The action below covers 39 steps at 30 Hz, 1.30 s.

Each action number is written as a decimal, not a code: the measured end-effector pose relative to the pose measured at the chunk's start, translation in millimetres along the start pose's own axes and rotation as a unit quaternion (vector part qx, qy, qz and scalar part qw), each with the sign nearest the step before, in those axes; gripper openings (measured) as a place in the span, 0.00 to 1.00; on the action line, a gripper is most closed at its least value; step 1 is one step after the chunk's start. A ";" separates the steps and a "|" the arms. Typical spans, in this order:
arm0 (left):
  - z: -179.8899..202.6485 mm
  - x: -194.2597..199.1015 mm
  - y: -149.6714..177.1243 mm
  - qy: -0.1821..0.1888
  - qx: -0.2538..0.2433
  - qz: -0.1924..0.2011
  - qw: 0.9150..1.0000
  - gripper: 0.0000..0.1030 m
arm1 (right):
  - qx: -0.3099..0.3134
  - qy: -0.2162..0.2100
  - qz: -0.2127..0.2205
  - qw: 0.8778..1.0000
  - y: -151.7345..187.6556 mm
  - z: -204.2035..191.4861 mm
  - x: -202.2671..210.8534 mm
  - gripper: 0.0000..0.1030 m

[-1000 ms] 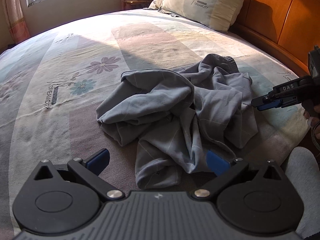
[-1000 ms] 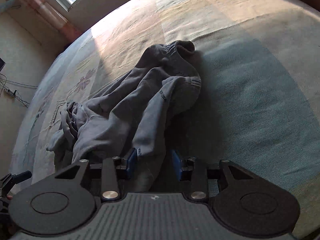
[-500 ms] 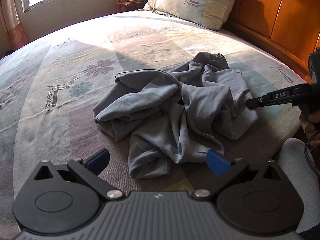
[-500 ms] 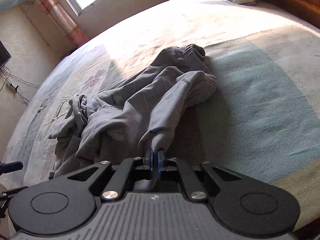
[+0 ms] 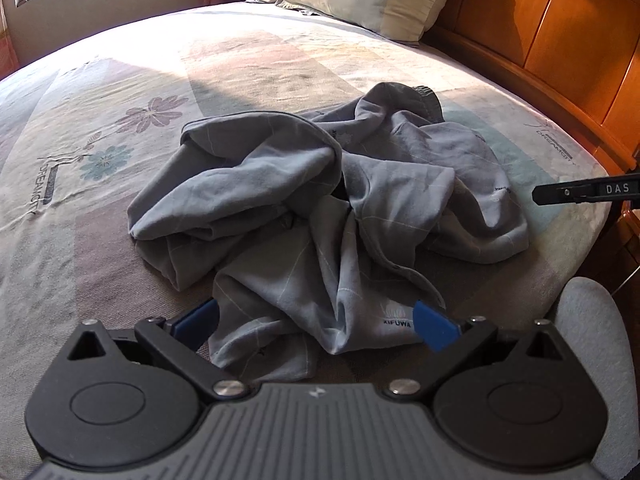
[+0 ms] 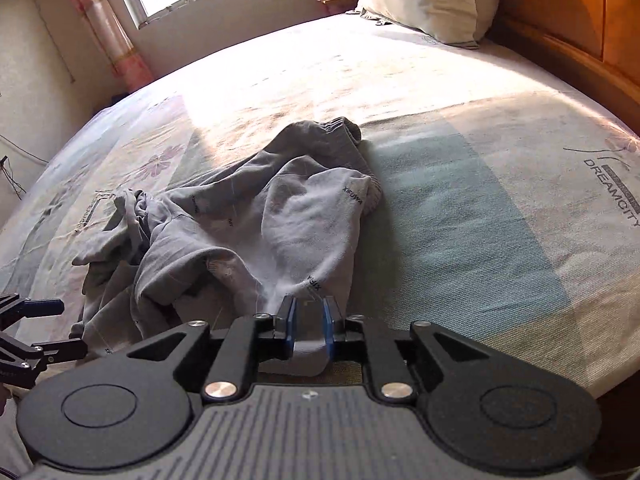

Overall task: Fold clothes
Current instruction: 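Lower the waistband onto the bed and open the right gripper, then grasp a sweatpants leg near its cuff with the left gripper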

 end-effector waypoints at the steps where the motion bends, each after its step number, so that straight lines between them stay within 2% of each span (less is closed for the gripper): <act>1: -0.6 -9.3 2.4 0.008 0.005 -0.012 1.000 0.99 | 0.004 -0.005 -0.001 1.000 -0.3 -4.5 0.1 0.19; 3: -2.0 -18.7 8.4 0.010 0.007 -0.017 1.000 0.99 | 0.010 -0.014 -0.001 1.000 -1.1 -12.9 -0.6 0.21; 5: -1.0 -18.1 13.5 0.009 -0.008 0.001 1.000 0.99 | 0.013 -0.024 0.000 1.000 -1.2 -19.0 -1.0 0.23; 9: 4.4 -18.8 19.6 0.006 -0.068 0.008 0.998 0.99 | 0.012 -0.046 0.001 0.999 3.5 -29.1 -2.5 0.30; 12: 11.2 -19.0 22.0 -0.012 -0.100 0.000 0.995 0.99 | 0.009 -0.062 -0.004 0.998 8.4 -36.1 -6.2 0.36; 15: 6.7 -11.9 15.3 -0.005 -0.080 -0.016 0.997 0.99 | 0.013 -0.072 -0.007 0.997 13.6 -44.4 -10.3 0.36; 17: 0.5 2.0 6.5 -0.009 -0.076 -0.011 0.997 0.99 | 0.018 -0.078 -0.005 0.997 16.4 -50.5 -11.3 0.40; 19: -5.5 21.3 -9.0 -0.018 -0.085 0.011 0.996 0.99 | 0.023 -0.086 0.001 0.996 17.6 -56.3 -11.3 0.44; 23: -11.7 33.9 -51.4 -0.061 -0.103 0.047 0.992 0.99 | 0.025 -0.100 0.019 0.995 15.6 -64.0 -10.0 0.49; 26: -9.1 9.6 -76.5 -0.080 -0.107 0.048 0.990 0.99 | 0.019 -0.114 0.024 0.993 13.6 -65.7 -9.4 0.52; 30: -3.3 -29.6 -84.6 -0.104 -0.107 0.021 0.989 0.99 | 0.017 -0.112 0.029 0.993 12.7 -62.0 -7.9 0.54; 32: -0.4 -41.8 -84.2 -0.123 -0.125 0.014 0.984 1.00 | 0.011 -0.107 0.032 0.994 12.1 -57.4 -6.8 0.55; 33: -2.0 -44.7 -84.7 -0.145 -0.131 0.014 0.981 1.00 | 0.006 -0.106 0.034 0.994 12.0 -54.1 -6.6 0.55; 36: -21.4 -38.1 -86.7 -0.205 -0.121 0.009 0.971 0.99 | 0.000 -0.101 0.033 0.994 12.7 -49.8 -8.3 0.55; 39: -46.3 -20.3 -91.2 -0.234 -0.114 0.015 0.965 1.00 | -0.003 -0.096 0.031 0.995 13.7 -47.0 -10.6 0.55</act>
Point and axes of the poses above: each gripper's, at about its wrist camera, not at the fingertips, and x roughly against the way its jaws point, z to its right, y to its underside, the point moved 5 cm from there along -x, roughly the way its jaws point, and after that the axes turned 5 degrees about -x, right-handed, at the moved point
